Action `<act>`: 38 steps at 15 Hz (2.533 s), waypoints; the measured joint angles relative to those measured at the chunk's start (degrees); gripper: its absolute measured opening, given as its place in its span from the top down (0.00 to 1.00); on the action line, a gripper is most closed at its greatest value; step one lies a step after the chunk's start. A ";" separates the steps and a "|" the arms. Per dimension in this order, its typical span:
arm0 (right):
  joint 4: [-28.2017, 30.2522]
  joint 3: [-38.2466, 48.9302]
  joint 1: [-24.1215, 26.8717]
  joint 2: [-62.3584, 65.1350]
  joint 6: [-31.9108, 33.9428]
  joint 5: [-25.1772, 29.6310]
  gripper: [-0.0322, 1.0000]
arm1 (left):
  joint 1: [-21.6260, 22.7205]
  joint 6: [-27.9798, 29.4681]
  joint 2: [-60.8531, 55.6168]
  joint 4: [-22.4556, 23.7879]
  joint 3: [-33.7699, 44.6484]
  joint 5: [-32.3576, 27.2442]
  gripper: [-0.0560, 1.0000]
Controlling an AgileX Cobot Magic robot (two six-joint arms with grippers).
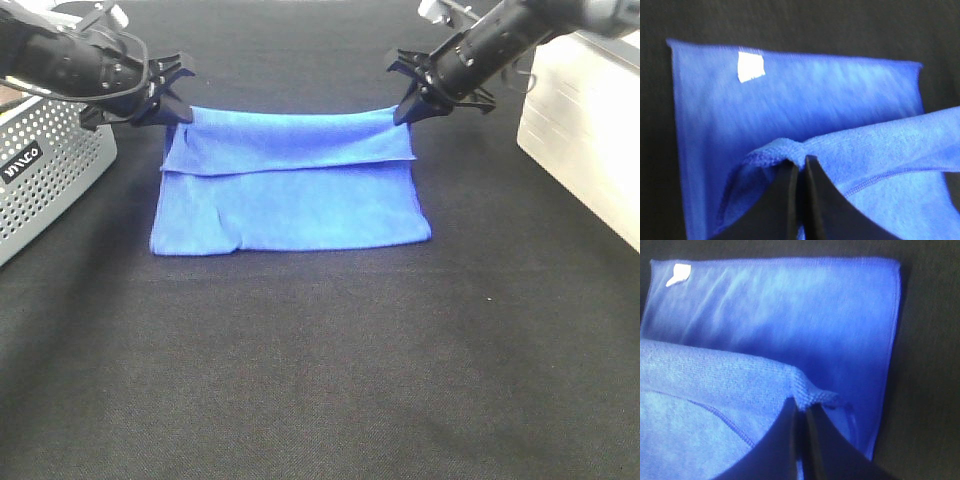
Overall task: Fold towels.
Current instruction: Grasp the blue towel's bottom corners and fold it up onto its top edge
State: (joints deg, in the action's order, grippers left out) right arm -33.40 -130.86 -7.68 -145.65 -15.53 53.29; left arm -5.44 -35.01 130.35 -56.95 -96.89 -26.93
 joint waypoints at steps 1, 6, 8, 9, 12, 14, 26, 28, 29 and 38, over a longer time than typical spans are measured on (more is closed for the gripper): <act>-0.06 -2.35 0.00 -2.12 0.00 -0.86 0.97 | 0.00 -0.69 1.83 0.06 -1.95 1.32 0.94; -0.97 -4.24 0.00 -5.67 0.00 -5.73 0.95 | -0.17 -3.78 7.33 0.11 -7.39 5.61 0.93; -1.09 -4.35 0.00 -5.84 0.00 -8.25 0.59 | -0.23 -5.84 7.85 0.06 -8.19 6.19 0.72; -1.09 -4.35 0.00 -5.84 0.00 -8.25 0.59 | -0.23 -5.84 7.85 0.06 -8.19 6.19 0.72; -0.29 -4.35 0.00 -4.76 0.00 -4.24 0.22 | -0.23 -6.02 7.73 0.17 -8.25 4.87 0.25; 0.00 -4.35 0.00 -3.04 0.00 -0.17 0.19 | -0.17 -6.02 6.76 1.43 -8.25 1.60 0.20; 2.12 4.76 0.00 3.84 3.67 15.93 0.24 | -1.89 4.13 -10.31 7.91 20.28 1.09 0.25; 3.15 12.03 0.00 8.08 3.55 15.18 0.24 | -1.83 4.53 -11.80 8.02 23.95 2.75 0.25; 3.21 18.28 0.00 9.97 2.98 12.66 0.24 | -1.83 4.70 -11.80 8.25 24.35 2.41 0.25; 1.38 26.76 0.00 8.42 -1.55 2.58 0.24 | -2.06 6.99 -5.96 6.19 23.89 4.64 0.25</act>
State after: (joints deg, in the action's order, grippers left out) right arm -32.03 -104.11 -7.68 -137.22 -17.07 55.86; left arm -7.51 -28.02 124.39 -50.76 -72.99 -22.29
